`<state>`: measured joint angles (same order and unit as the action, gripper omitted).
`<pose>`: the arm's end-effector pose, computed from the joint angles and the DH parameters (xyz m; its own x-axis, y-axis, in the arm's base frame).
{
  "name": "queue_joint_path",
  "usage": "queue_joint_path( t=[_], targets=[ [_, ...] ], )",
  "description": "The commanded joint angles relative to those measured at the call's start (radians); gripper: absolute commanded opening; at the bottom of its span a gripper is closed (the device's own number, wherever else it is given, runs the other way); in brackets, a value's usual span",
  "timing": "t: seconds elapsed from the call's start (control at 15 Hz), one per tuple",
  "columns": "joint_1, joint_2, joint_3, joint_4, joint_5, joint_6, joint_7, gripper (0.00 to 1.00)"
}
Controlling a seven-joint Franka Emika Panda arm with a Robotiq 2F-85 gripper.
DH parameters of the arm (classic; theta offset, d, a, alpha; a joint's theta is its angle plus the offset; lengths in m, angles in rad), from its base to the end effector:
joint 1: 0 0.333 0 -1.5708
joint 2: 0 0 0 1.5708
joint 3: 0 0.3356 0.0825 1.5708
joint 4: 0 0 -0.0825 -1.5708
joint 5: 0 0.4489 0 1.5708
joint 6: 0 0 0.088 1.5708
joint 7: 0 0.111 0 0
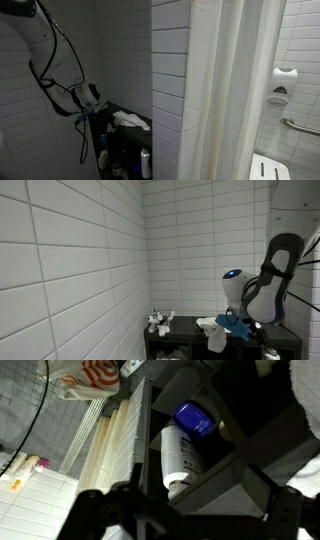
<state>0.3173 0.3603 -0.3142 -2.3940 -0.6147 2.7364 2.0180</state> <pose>0.5245 0.0104 0.1257 0.1333 -0.9319 0.3373 -0.9885 -0.1497 -0.0231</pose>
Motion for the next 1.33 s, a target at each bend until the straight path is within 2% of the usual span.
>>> queue_joint_path(
  t=[0.0,0.13,0.2,0.4,0.53,1.27],
  targets=[
    [0.022,0.005,-0.004,0.020,-0.105,-0.025,0.095,1.00],
    [0.023,0.008,0.007,0.030,-0.164,-0.029,0.146,1.00],
    [0.061,0.009,-0.021,0.029,-0.173,-0.022,0.162,1.00],
    [0.086,0.008,-0.022,0.042,-0.220,-0.015,0.212,1.00],
    [0.082,0.005,0.001,0.045,-0.200,-0.020,0.168,1.00],
    [0.083,0.005,0.004,0.039,-0.189,-0.010,0.172,1.00]
  ],
)
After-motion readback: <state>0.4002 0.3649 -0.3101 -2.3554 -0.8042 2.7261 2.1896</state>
